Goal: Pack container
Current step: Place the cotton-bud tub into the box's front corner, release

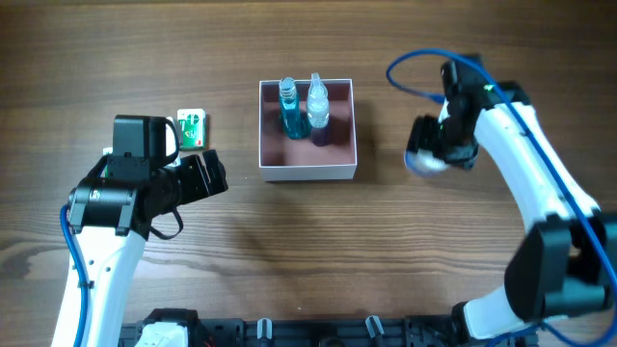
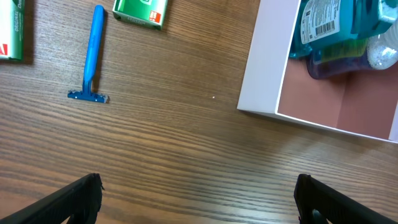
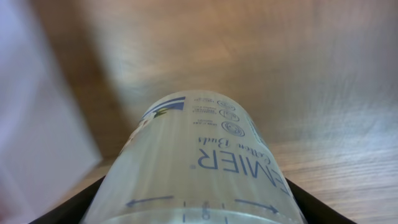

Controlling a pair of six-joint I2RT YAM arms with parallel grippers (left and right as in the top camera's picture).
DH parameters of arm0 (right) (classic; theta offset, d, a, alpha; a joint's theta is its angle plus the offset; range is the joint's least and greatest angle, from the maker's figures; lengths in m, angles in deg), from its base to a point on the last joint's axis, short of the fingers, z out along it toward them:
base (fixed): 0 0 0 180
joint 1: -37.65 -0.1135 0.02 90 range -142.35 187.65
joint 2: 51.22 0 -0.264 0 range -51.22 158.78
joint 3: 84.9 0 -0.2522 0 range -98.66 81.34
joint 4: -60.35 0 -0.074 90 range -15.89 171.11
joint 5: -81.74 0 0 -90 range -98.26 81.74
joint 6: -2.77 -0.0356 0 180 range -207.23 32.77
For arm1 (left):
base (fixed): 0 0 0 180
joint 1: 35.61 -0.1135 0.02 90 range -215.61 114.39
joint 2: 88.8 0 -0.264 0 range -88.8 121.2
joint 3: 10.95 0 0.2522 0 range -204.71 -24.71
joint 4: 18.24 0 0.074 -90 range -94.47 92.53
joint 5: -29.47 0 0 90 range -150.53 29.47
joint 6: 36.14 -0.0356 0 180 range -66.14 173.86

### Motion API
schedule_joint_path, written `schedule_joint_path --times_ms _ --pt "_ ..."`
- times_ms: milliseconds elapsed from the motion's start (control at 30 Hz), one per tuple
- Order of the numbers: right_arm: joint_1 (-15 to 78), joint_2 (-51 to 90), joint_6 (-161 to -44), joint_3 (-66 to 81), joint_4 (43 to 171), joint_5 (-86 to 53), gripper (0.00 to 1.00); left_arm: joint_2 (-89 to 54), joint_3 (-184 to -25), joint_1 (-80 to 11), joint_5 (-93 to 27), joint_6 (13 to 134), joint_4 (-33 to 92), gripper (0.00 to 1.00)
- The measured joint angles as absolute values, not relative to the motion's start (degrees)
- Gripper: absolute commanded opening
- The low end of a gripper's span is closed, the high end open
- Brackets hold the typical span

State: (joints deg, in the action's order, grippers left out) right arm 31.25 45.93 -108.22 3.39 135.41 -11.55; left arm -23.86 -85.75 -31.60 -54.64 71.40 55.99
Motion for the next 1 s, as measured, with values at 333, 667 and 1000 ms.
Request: schedule_joint_path --times_ms 333,667,1000 --pt "13.20 40.88 -99.50 -6.41 131.49 -10.57 0.41 -23.86 -85.75 -31.60 -54.66 71.40 55.99 1.00" --pt "6.01 49.36 -98.89 -6.41 129.31 -9.41 0.42 -23.86 -85.75 -31.60 -54.66 71.40 55.99 1.00" --pt "6.01 55.19 -98.89 -6.36 127.65 -9.24 0.43 -23.86 -85.75 -31.60 -54.66 71.40 56.01 1.00"
